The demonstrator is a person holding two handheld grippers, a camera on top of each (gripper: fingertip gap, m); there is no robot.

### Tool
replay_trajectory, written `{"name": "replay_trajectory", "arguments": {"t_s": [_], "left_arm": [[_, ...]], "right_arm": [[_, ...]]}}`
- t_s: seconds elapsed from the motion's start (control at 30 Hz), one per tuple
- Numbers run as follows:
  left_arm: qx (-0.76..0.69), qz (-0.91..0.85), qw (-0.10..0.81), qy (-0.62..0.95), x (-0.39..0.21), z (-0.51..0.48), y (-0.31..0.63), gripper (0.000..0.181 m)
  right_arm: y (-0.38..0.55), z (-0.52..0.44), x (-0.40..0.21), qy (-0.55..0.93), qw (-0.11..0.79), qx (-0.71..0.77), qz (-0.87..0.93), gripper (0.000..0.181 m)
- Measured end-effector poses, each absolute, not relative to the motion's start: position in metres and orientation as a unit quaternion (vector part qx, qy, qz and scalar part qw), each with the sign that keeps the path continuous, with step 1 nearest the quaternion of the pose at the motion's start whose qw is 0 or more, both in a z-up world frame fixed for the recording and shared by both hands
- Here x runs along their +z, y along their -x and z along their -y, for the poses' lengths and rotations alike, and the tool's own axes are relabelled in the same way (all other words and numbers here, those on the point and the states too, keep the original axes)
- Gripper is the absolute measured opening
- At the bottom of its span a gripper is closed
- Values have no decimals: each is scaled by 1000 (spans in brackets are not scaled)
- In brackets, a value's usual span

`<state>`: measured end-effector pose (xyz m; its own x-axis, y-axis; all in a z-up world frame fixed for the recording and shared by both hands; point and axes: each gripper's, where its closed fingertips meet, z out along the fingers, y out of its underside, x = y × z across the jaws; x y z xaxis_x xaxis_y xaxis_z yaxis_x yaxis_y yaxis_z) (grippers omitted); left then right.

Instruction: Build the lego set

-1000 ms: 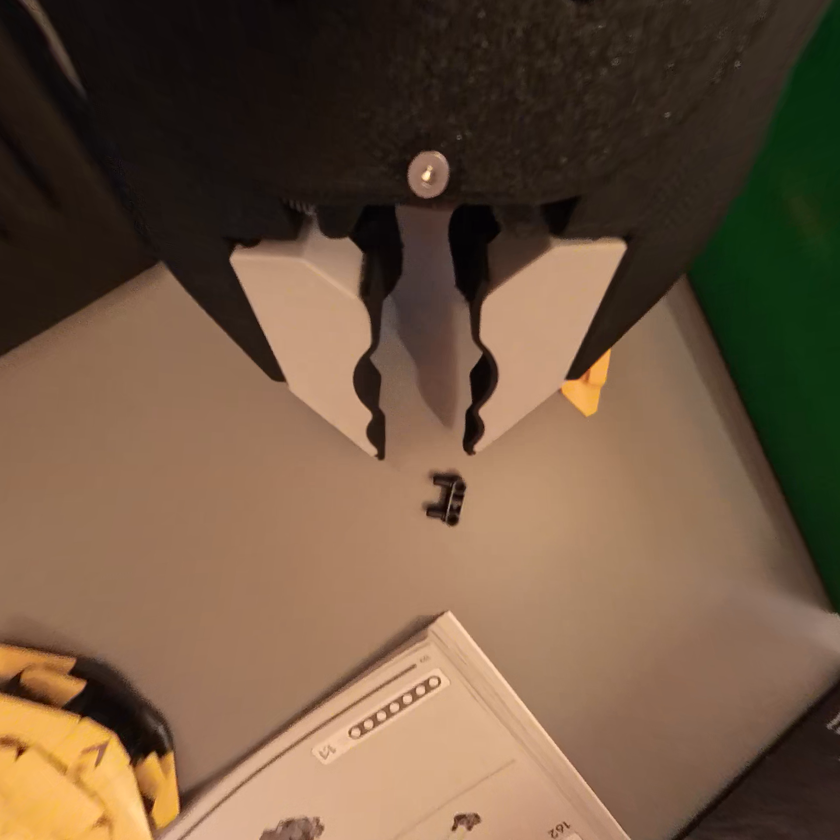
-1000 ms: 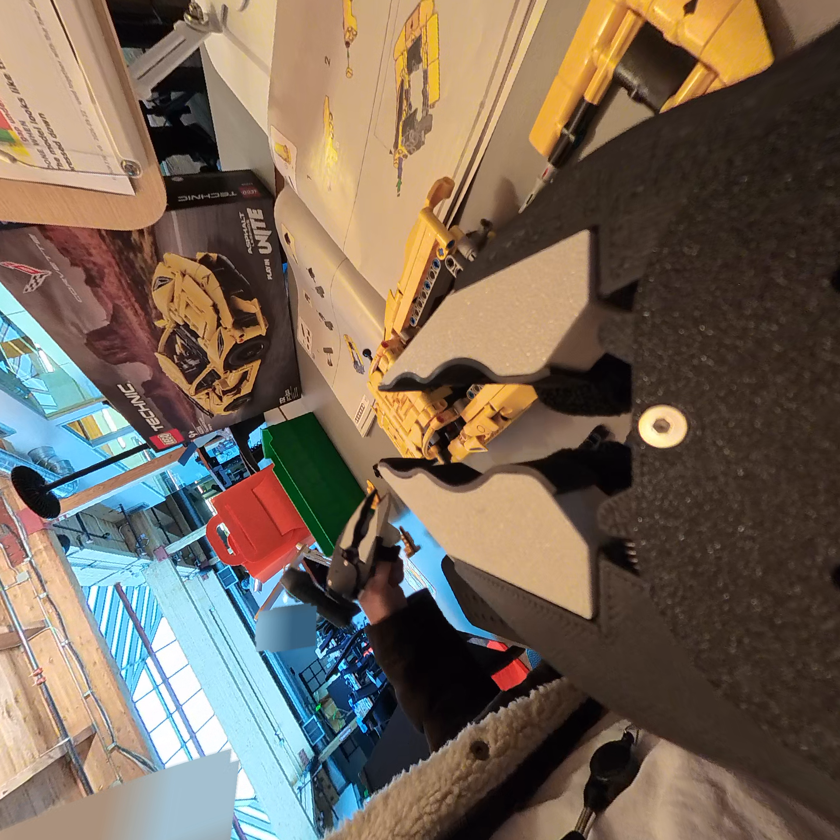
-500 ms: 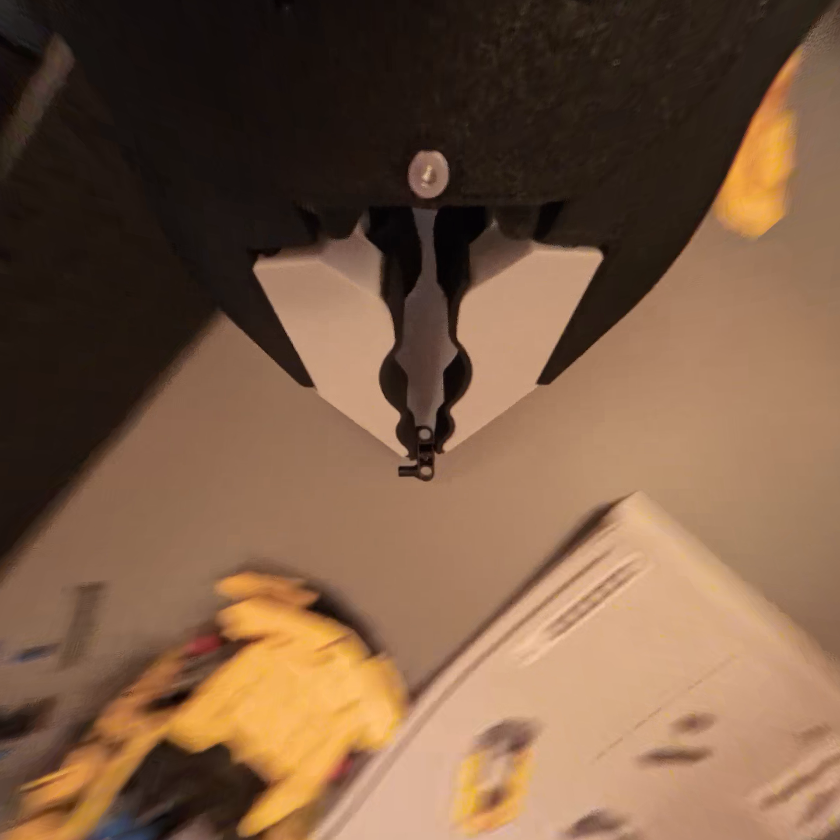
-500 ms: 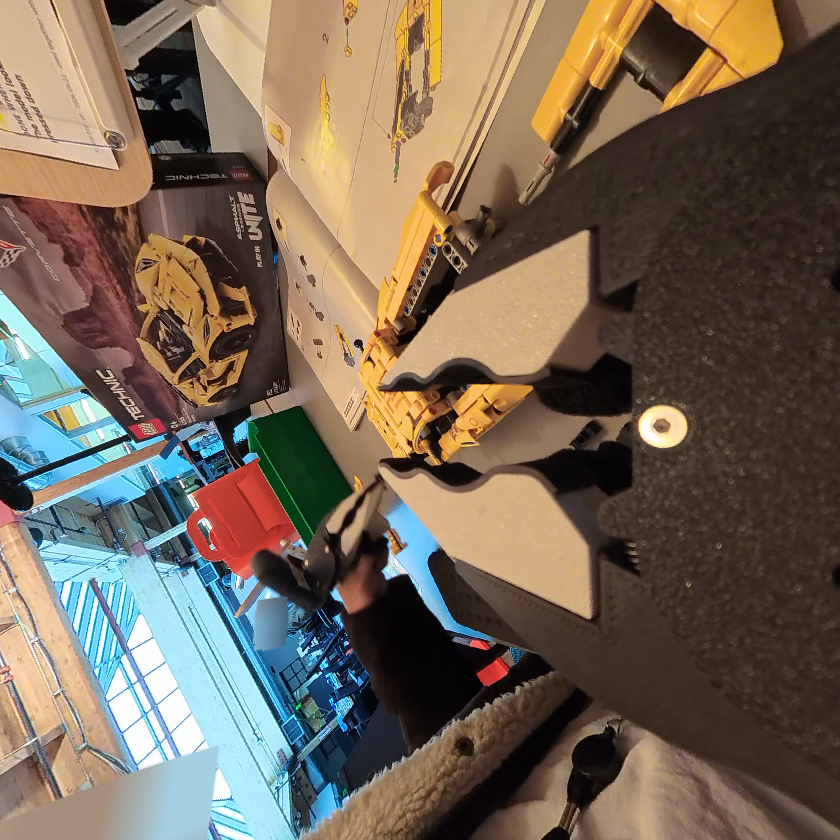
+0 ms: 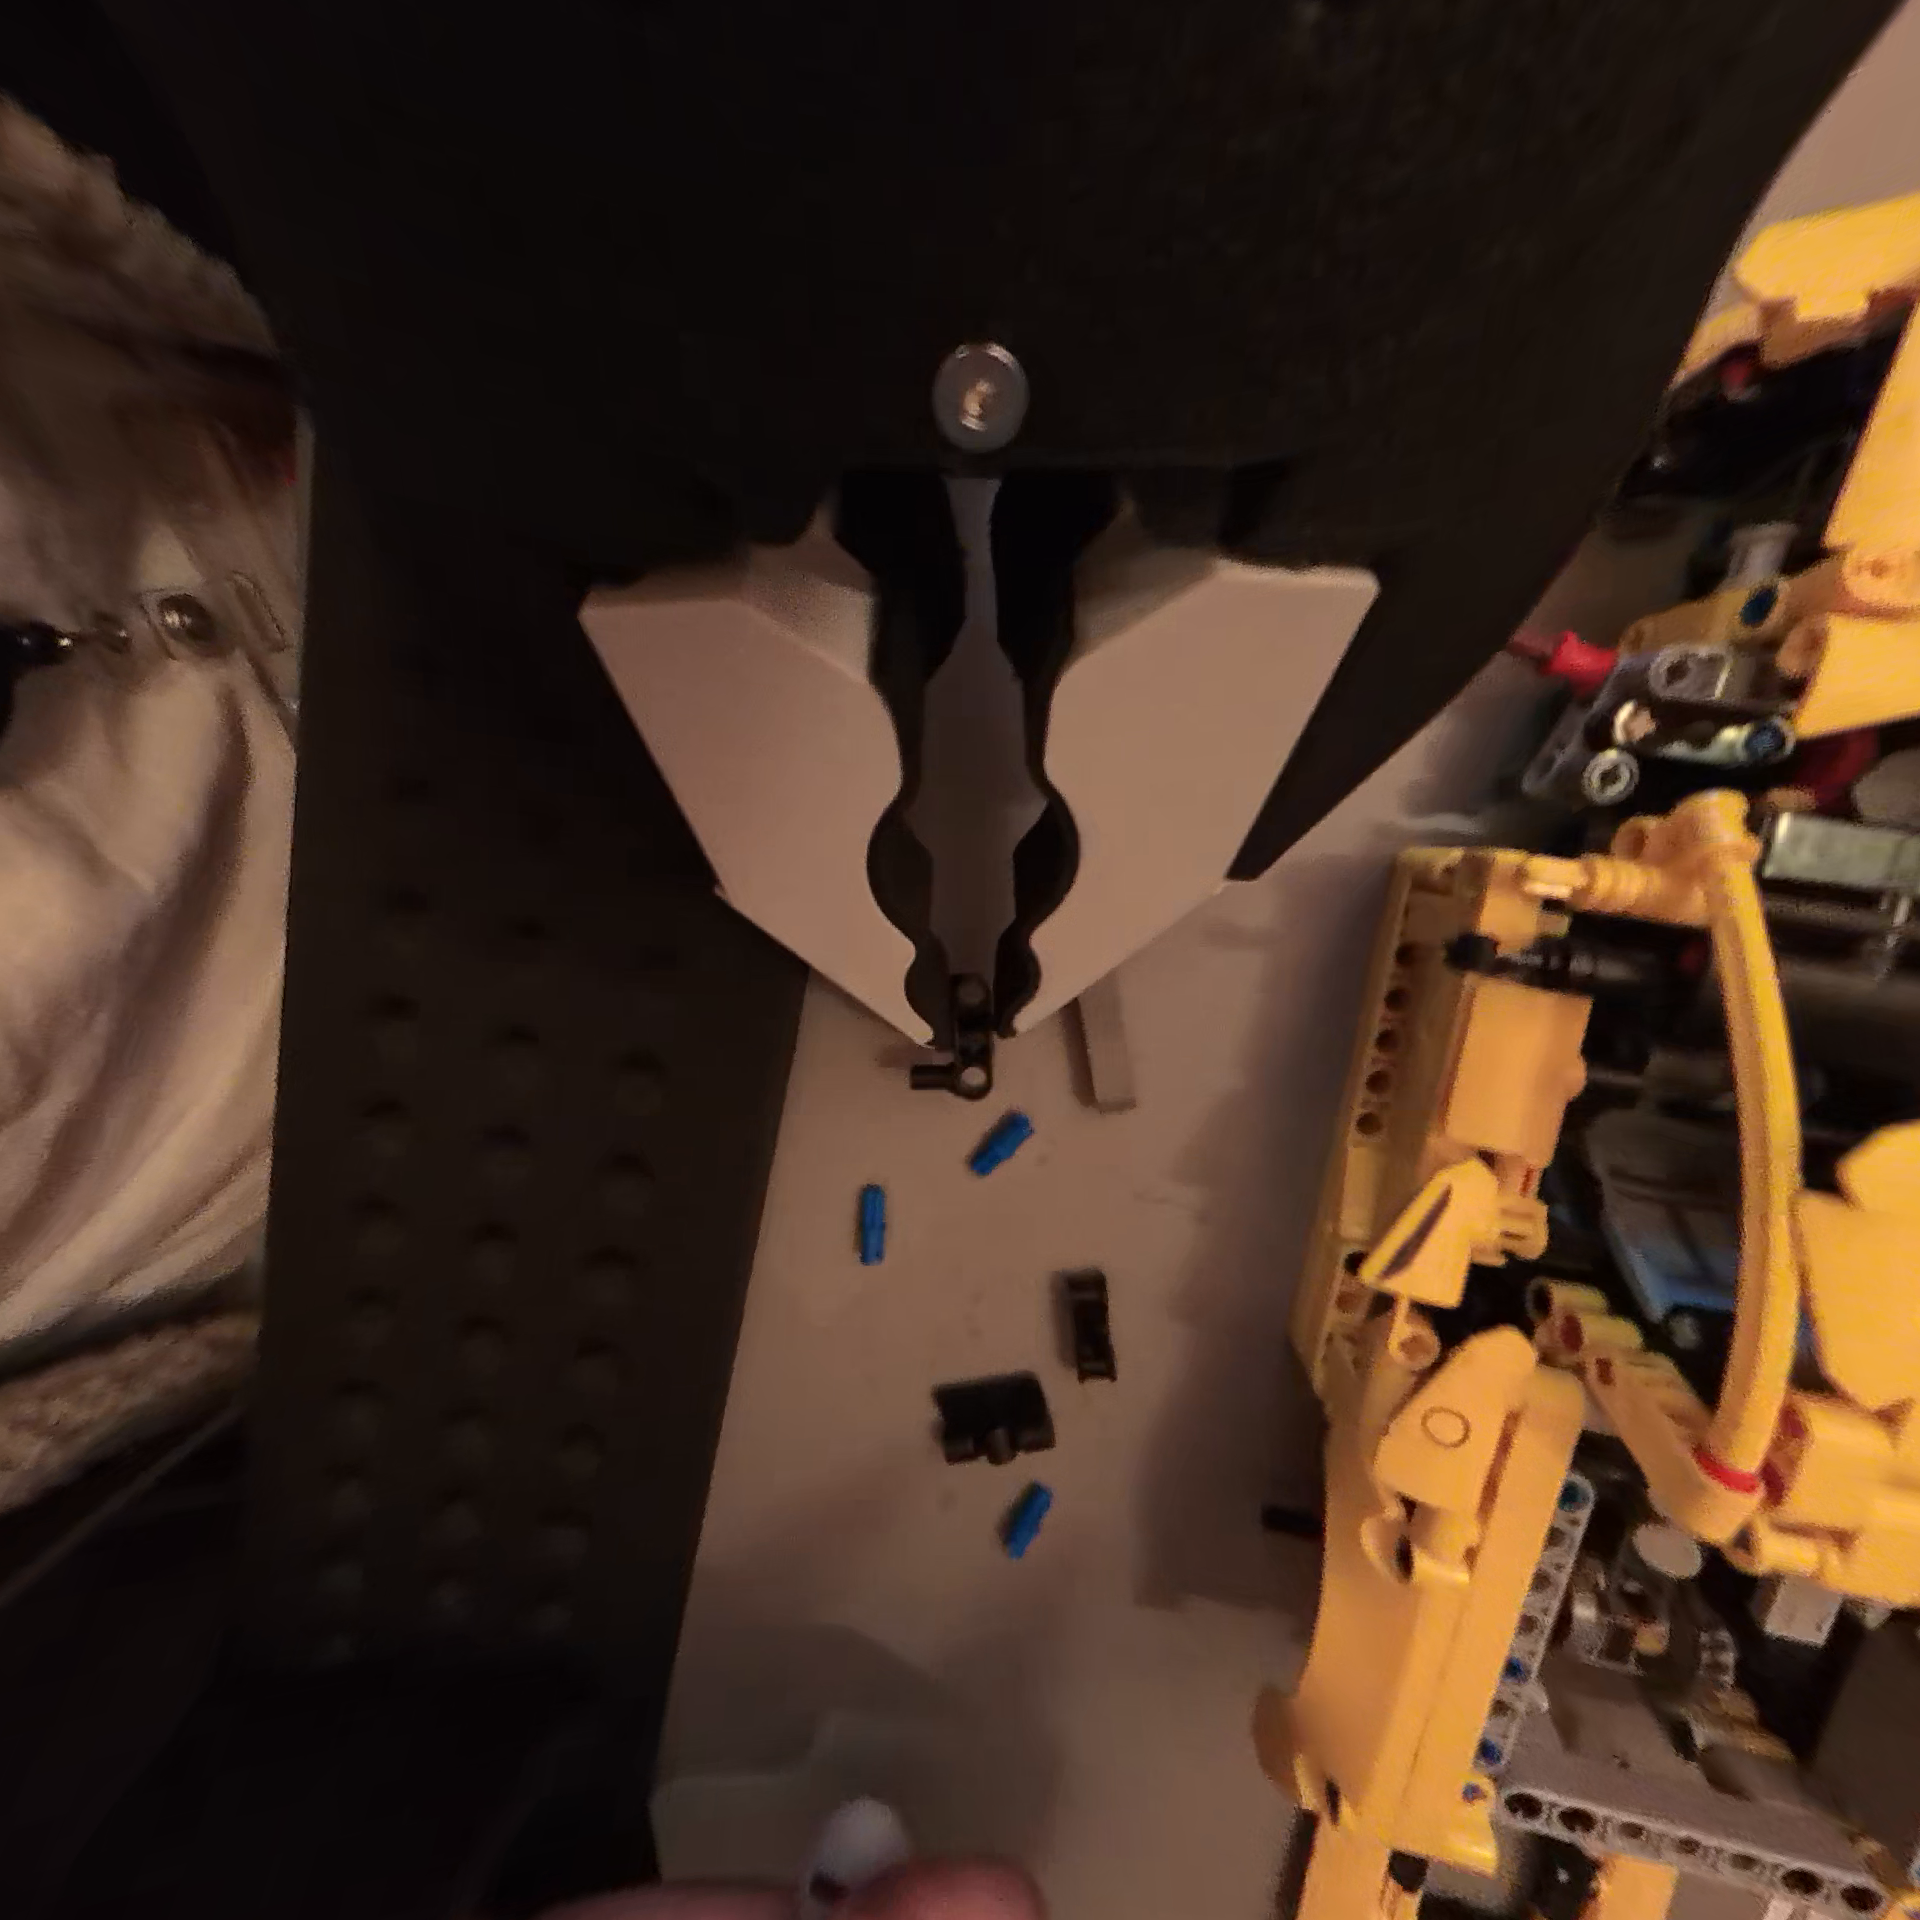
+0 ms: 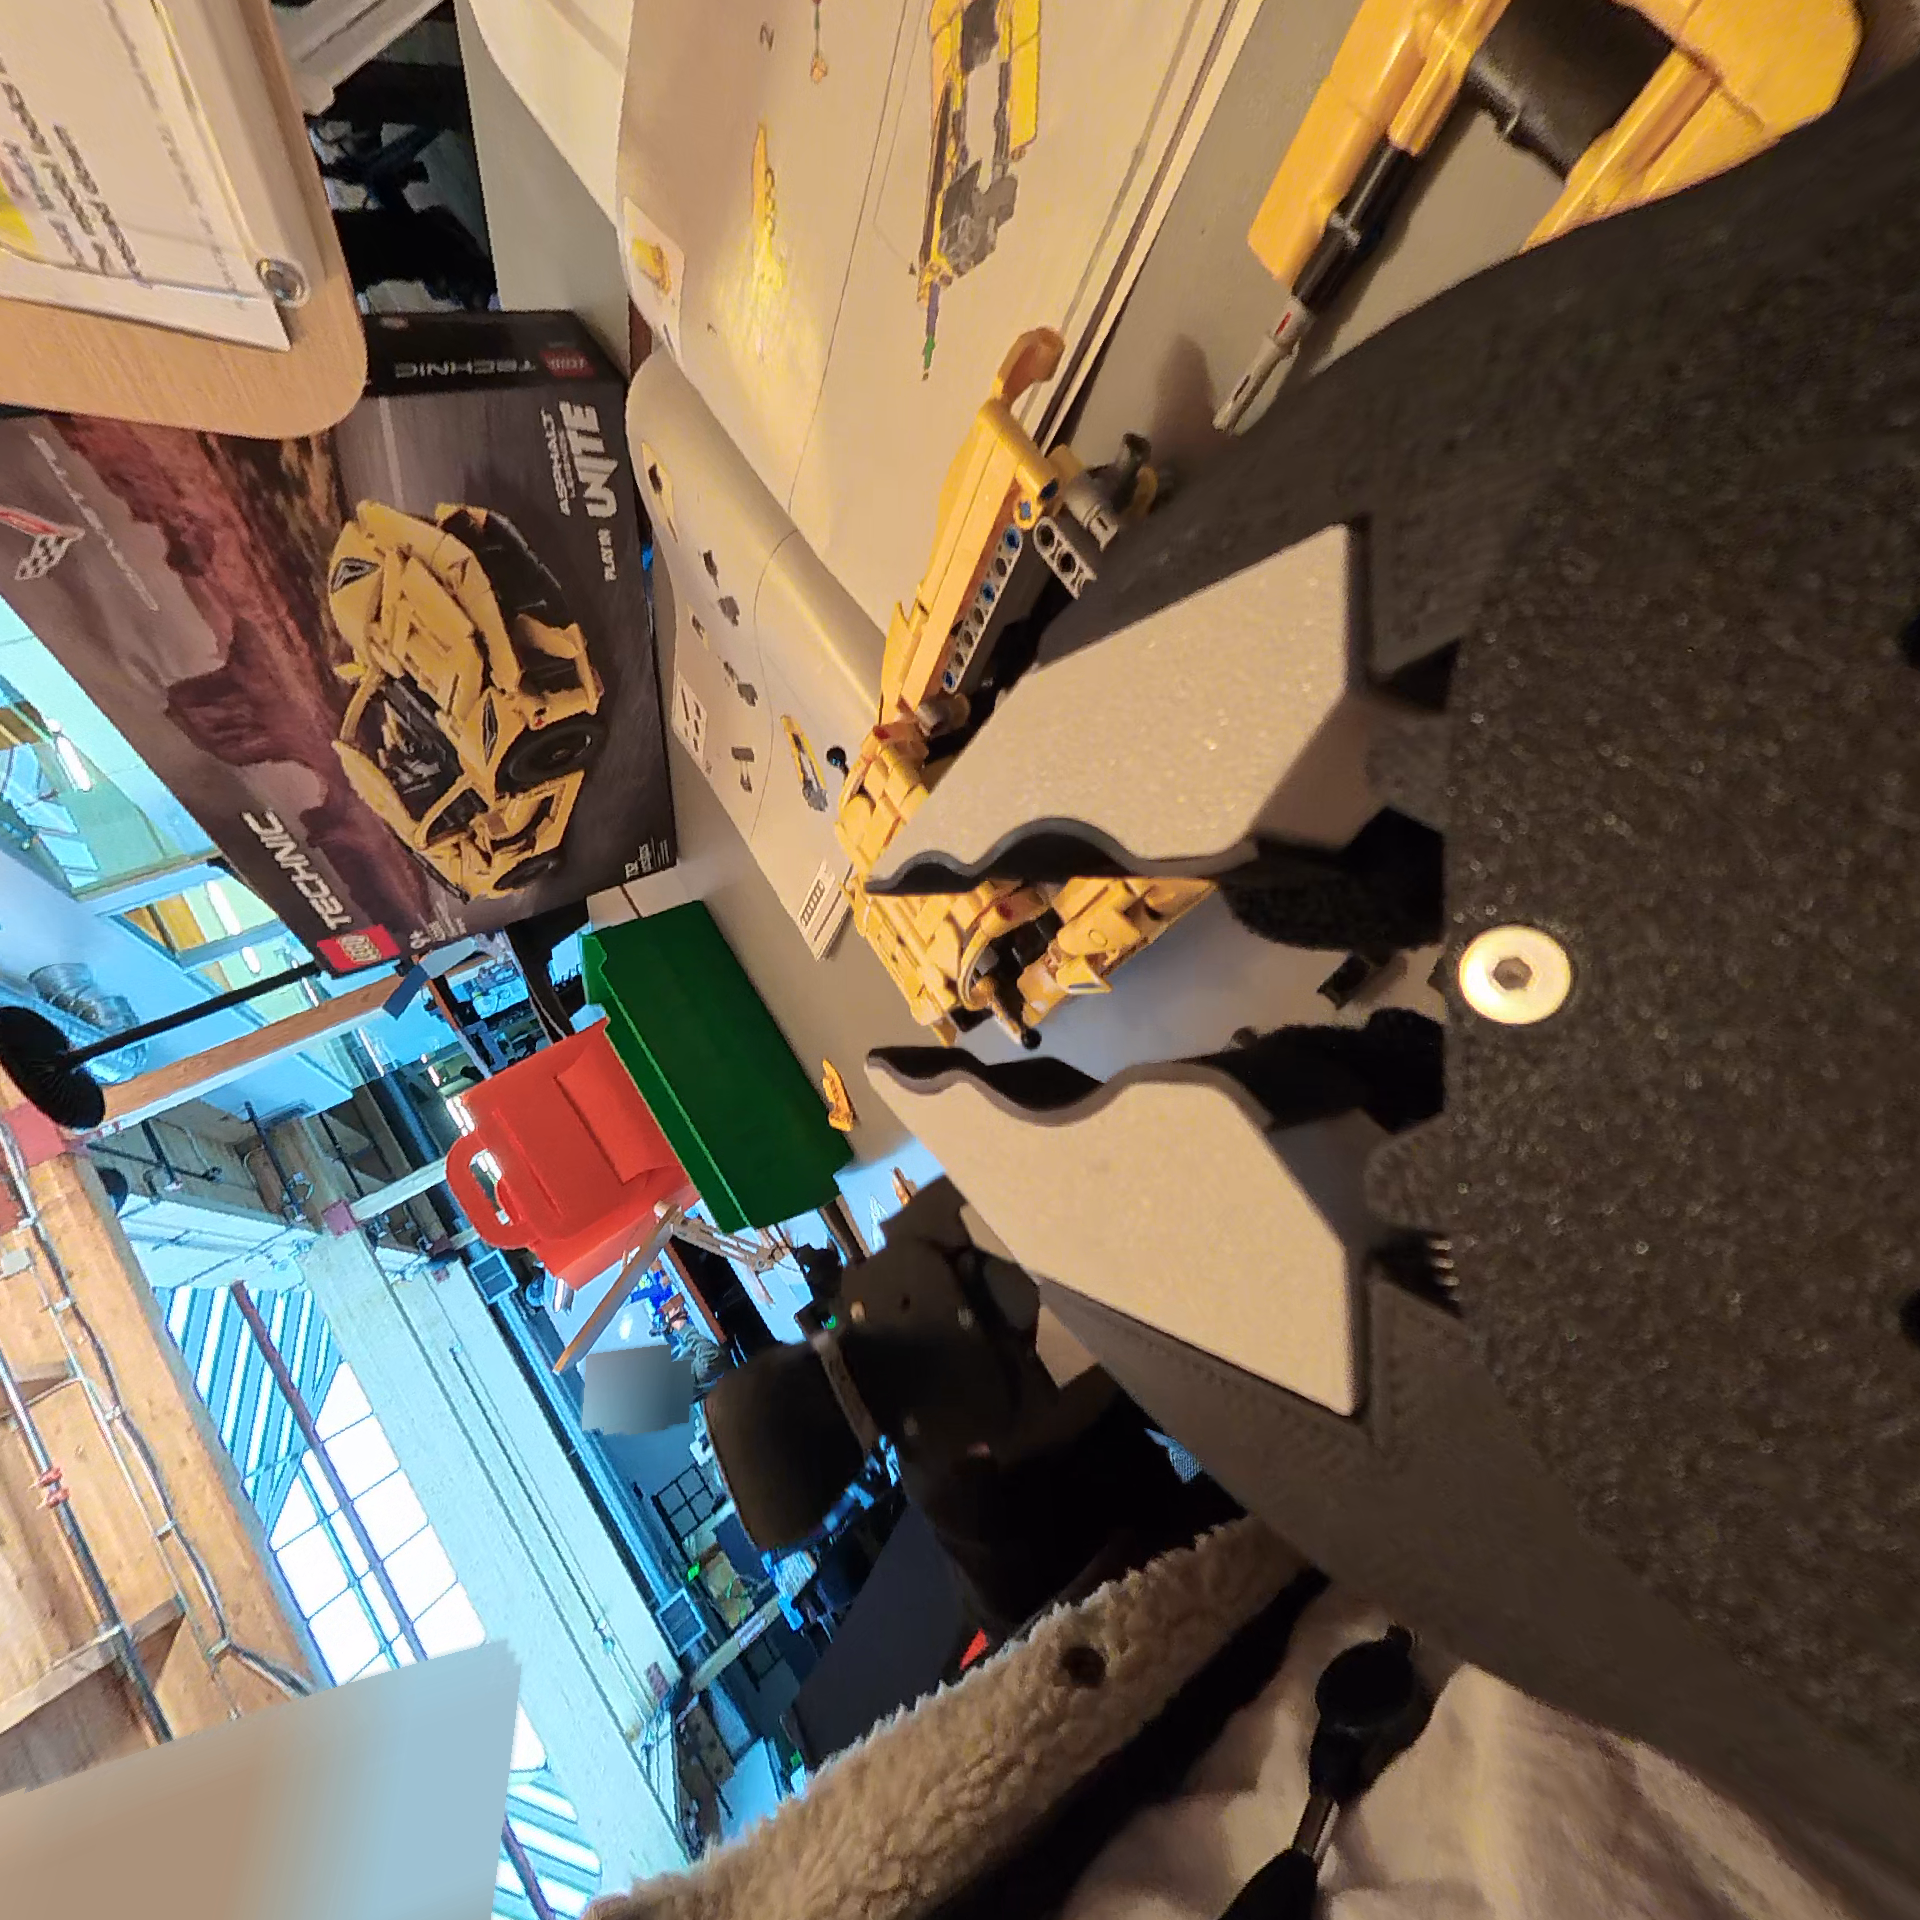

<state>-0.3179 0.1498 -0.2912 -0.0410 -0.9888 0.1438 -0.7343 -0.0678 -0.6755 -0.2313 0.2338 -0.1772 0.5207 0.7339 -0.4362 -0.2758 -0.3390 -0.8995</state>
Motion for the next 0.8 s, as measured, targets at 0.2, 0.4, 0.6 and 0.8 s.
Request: {"name": "replay_trajectory", "arguments": {"t_s": [0.2,0.4,0.6,0.8], "left_arm": [[-274,-671,222,652,-301,-151,311,13],[-327,-629,257,657,-275,-166,321,29],[-414,-462,410,668,-204,-256,370,29],[-389,-542,296,683,-248,-213,372,29]], "right_arm": [[226,-234,-172,664,555,477,153,29],[218,-239,-171,665,565,469,138,29],[226,-241,-177,673,571,439,168,34],[234,-242,-190,692,550,430,182,33]]}}
